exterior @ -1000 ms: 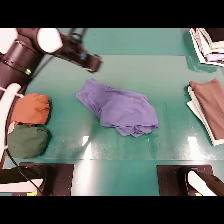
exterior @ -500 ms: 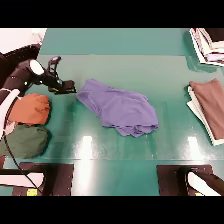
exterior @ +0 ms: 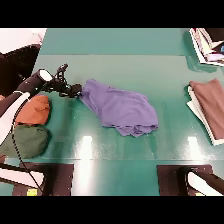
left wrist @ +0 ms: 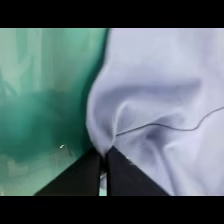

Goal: Fold the shirts.

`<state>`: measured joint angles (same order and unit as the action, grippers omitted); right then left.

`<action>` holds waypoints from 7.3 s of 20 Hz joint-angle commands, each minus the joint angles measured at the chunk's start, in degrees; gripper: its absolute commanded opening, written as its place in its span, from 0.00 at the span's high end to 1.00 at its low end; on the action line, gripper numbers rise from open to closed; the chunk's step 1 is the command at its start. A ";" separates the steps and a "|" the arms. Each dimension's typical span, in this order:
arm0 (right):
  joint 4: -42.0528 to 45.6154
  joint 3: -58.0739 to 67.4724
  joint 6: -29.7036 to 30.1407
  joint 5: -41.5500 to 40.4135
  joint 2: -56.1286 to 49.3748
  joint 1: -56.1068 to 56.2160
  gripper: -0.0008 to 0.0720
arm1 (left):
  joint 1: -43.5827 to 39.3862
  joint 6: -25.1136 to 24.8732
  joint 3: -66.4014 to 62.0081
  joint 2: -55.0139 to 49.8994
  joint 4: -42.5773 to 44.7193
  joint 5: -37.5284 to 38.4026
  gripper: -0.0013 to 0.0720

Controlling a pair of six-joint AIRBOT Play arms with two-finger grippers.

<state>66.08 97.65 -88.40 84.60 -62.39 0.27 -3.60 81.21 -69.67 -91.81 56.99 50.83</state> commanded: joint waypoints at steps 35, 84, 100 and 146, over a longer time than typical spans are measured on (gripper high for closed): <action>-10.21 -12.55 14.32 -14.40 -2.16 9.75 0.96 | 1.92 -2.19 -31.56 27.36 4.39 11.69 0.95; -9.57 -27.78 7.89 -11.30 -0.79 8.11 0.37 | -1.44 2.86 43.15 35.63 -4.74 7.98 0.30; -10.45 -31.91 7.89 -4.09 0.94 2.91 0.37 | -3.15 4.33 38.14 35.69 -5.31 -0.07 0.95; 10.67 26.62 6.56 3.52 10.84 -10.71 0.96 | -3.15 10.80 -57.16 44.57 18.10 20.17 0.95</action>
<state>71.46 116.38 -80.60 84.23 -49.69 -10.48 -6.76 90.61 -122.98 -46.85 74.41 70.94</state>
